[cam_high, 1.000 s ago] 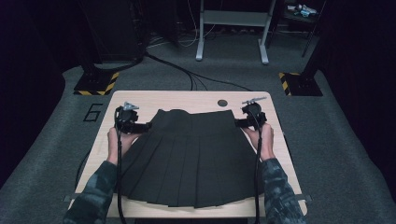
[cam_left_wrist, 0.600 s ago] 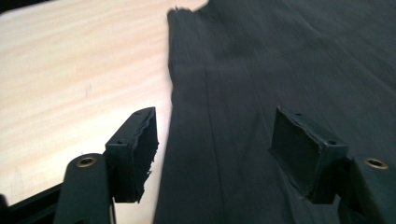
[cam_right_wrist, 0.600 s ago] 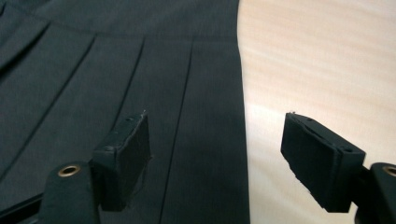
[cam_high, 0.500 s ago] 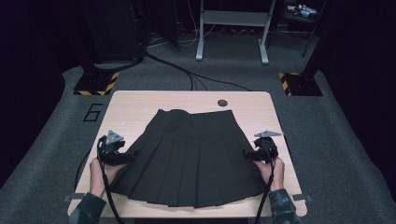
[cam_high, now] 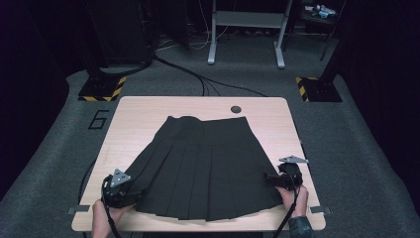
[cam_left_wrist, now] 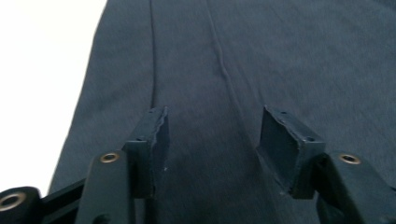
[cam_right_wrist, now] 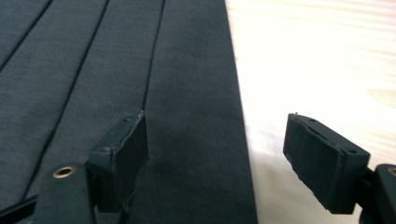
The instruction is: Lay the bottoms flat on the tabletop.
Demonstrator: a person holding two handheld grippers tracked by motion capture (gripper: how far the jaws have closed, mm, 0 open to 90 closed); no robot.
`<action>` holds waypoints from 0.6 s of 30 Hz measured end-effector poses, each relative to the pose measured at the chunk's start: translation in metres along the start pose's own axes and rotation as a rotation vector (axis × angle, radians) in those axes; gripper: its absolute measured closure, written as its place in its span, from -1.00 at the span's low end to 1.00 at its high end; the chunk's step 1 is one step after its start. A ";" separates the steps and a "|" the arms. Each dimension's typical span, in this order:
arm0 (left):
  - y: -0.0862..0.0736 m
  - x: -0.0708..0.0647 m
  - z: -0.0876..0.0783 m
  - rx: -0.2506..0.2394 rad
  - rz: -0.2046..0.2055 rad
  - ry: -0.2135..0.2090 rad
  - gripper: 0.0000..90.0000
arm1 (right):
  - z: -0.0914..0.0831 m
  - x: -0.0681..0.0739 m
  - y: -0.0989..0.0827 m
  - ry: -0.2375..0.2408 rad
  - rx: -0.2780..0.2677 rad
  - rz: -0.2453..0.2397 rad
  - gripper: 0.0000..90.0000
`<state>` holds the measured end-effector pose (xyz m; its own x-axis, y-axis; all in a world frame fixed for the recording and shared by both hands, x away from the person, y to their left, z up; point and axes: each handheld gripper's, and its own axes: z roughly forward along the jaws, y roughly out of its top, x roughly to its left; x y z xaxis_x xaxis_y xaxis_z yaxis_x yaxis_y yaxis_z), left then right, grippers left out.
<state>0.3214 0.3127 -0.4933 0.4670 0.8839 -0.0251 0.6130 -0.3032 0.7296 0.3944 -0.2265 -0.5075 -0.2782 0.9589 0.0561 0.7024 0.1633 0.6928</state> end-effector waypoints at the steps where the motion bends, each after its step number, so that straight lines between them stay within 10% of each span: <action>1: -0.002 -0.002 -0.001 0.006 -0.001 -0.011 -0.01 | -0.001 -0.001 -0.002 -0.002 -0.002 0.001 -0.53; 12: -0.018 -0.019 0.000 0.023 0.040 0.010 0.84 | -0.007 -0.013 -0.018 -0.024 0.000 0.040 -0.47; 18: -0.018 -0.033 0.001 0.023 0.080 0.012 0.97 | -0.007 -0.016 -0.022 -0.018 -0.011 0.054 -0.46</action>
<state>0.2957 0.2889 -0.5056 0.5072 0.8608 0.0405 0.5891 -0.3807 0.7127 0.3790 -0.2465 -0.5184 -0.2281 0.9703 0.0810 0.7092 0.1086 0.6966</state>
